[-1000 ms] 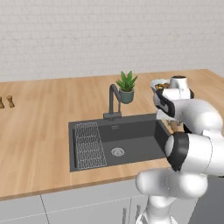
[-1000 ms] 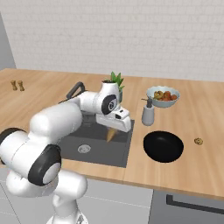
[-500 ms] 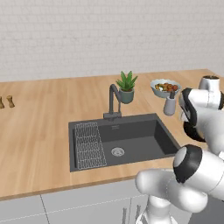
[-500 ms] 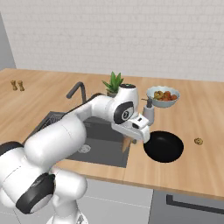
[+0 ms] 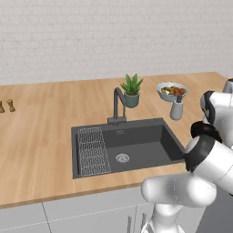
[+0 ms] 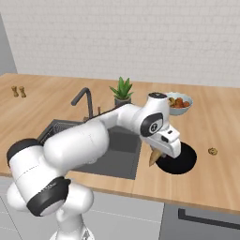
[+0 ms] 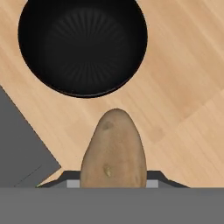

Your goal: Pick the sweet potato from the sink and place it in the bowl. Then pick the bowl and place it in the microwave. Then close the microwave door and press the start button.

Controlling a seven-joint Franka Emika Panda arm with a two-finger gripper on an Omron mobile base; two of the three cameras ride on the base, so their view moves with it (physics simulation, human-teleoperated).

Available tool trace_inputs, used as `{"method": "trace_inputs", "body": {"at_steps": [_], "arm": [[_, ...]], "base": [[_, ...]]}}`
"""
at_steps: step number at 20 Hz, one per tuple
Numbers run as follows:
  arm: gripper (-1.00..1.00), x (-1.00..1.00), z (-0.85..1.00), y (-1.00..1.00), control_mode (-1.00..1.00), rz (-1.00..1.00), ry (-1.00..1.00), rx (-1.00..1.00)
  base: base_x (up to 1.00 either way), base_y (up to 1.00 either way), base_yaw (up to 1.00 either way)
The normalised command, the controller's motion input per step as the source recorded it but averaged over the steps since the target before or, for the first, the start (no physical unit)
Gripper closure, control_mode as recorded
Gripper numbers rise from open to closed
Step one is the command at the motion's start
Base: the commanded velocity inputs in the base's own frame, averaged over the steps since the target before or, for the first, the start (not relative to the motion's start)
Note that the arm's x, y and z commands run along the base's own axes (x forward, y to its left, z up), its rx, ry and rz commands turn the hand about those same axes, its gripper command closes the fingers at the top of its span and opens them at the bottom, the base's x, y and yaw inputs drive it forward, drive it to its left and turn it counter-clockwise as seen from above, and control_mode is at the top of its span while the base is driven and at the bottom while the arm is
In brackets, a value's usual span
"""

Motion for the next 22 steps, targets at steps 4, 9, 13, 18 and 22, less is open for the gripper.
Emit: {"method": "trace_inputs", "body": {"at_steps": [4, 9, 13, 18, 22], "arm": [[1.00, 0.72, 0.00, -0.24, -1.00, -0.08, 0.00, 0.00], [1.00, 0.52, -0.21, -0.25, -1.00, -0.04, 0.00, 0.00], [1.00, 0.24, -0.34, -0.30, -1.00, 0.00, 0.00, 0.05], [1.00, 0.26, -0.31, -0.28, -1.00, -0.01, 0.00, 0.07], [1.00, 0.33, -0.25, -0.19, -1.00, -0.02, 0.03, 0.06]], "base": [[0.00, 0.00, 0.00], [0.00, 0.00, 0.00], [0.00, 0.00, 0.00], [0.00, 0.00, 0.00], [0.00, 0.00, 0.00]]}}
